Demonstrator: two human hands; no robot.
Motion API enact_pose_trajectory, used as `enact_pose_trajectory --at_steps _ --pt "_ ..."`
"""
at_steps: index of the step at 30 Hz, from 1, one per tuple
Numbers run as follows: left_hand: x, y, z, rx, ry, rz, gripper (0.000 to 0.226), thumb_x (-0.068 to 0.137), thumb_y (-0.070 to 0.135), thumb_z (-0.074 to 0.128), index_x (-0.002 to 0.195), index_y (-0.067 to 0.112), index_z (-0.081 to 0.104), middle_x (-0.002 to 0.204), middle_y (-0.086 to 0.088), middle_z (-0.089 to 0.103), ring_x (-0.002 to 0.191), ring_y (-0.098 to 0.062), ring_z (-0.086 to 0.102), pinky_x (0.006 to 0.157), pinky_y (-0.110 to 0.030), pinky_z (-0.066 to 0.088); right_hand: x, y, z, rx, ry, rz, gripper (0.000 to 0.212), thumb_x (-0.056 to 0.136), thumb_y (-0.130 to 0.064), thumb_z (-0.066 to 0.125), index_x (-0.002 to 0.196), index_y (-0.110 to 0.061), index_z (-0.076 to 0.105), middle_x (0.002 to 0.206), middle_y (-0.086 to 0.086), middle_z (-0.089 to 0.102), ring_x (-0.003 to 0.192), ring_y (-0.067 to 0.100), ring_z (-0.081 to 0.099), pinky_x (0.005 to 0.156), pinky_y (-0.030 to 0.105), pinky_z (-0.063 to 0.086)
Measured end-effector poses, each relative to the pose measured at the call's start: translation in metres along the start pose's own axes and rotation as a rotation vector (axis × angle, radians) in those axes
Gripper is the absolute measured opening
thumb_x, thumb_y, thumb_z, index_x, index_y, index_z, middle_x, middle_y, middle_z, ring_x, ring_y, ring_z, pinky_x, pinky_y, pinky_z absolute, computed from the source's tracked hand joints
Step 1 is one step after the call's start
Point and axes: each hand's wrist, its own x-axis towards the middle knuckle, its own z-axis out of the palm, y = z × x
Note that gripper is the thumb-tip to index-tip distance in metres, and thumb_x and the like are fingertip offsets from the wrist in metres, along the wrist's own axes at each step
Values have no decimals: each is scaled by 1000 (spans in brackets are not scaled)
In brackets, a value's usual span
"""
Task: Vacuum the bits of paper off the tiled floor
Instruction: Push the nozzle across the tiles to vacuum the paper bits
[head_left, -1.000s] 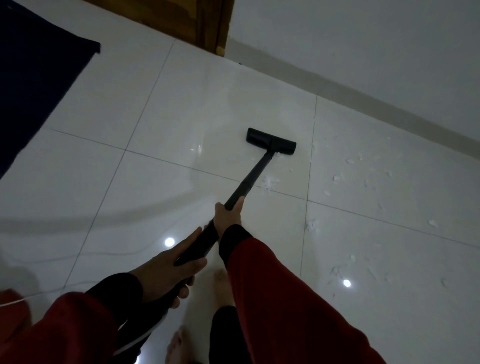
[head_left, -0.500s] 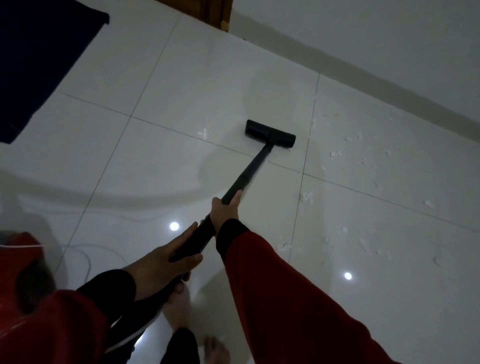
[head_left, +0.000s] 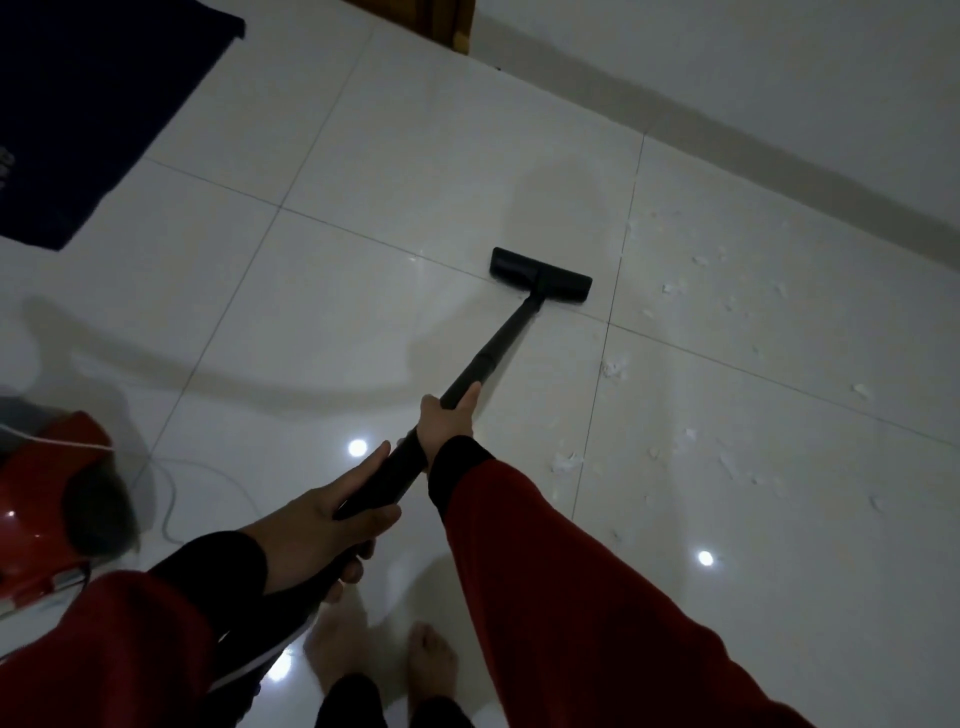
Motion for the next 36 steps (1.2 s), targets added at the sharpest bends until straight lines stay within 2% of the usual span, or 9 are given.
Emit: enact_pose_trajectory --at_steps 4,8,12,16,19,23,30,36 --pt "-19 -18 -1 -43 1 -13 68 89 22 59 135 60 27 78 -12 45 44 -12 45 45 -24 40 -14 20 8 7 -8 14 76 96 -30 41 146 -48 -12 113 11 59 102 35 66 93 48 53" --pt "-28 -37 -5 -48 -10 -18 68 89 21 59 135 59 25 77 -12 45 43 -11 45 44 -24 39 -21 41 17 6 -5 24 76 96 -29 41 147 -46 -12 122 12 58 102 33 65 94 48 53" --pt "-35 -57 -10 -29 -21 -14 68 90 20 58 133 60 25 75 -12 44 43 -11 45 43 -24 39 -27 61 26 32 9 24 76 96 -30 41 147 -47 -12 106 7 53 103 34 65 94 49 53" --pt "-50 -78 -13 -20 -40 -15 66 90 20 58 132 61 26 76 -12 44 43 -12 45 43 -24 39 -42 84 35 50 28 28 77 95 -31 41 146 -48 -12 109 9 56 96 33 64 95 49 52" --pt "-64 -94 -14 15 -56 -20 65 90 20 58 129 62 27 77 -13 45 44 -12 45 44 -24 39 -54 105 39 112 36 42 78 93 -30 42 145 -51 -12 98 7 55 84 29 60 93 49 53" --pt "-83 -113 -16 83 -75 -20 65 90 21 58 129 63 27 78 -13 45 43 -12 45 43 -24 40 -70 132 42 162 69 40 76 95 -29 41 146 -48 -12 82 -1 50 87 27 60 94 49 53" --pt "-112 -149 -12 102 -91 -30 67 90 20 58 134 60 26 77 -13 44 43 -12 44 42 -23 39 -94 175 49 199 47 52 78 93 -30 41 144 -52 -14 85 4 56 87 31 64 92 49 54" --pt "-126 -178 4 123 -54 -41 67 90 20 59 134 58 26 76 -12 46 43 -11 45 42 -23 39 -103 212 45 174 37 57 77 94 -29 40 146 -49 -14 83 3 54 86 29 63 92 49 54"
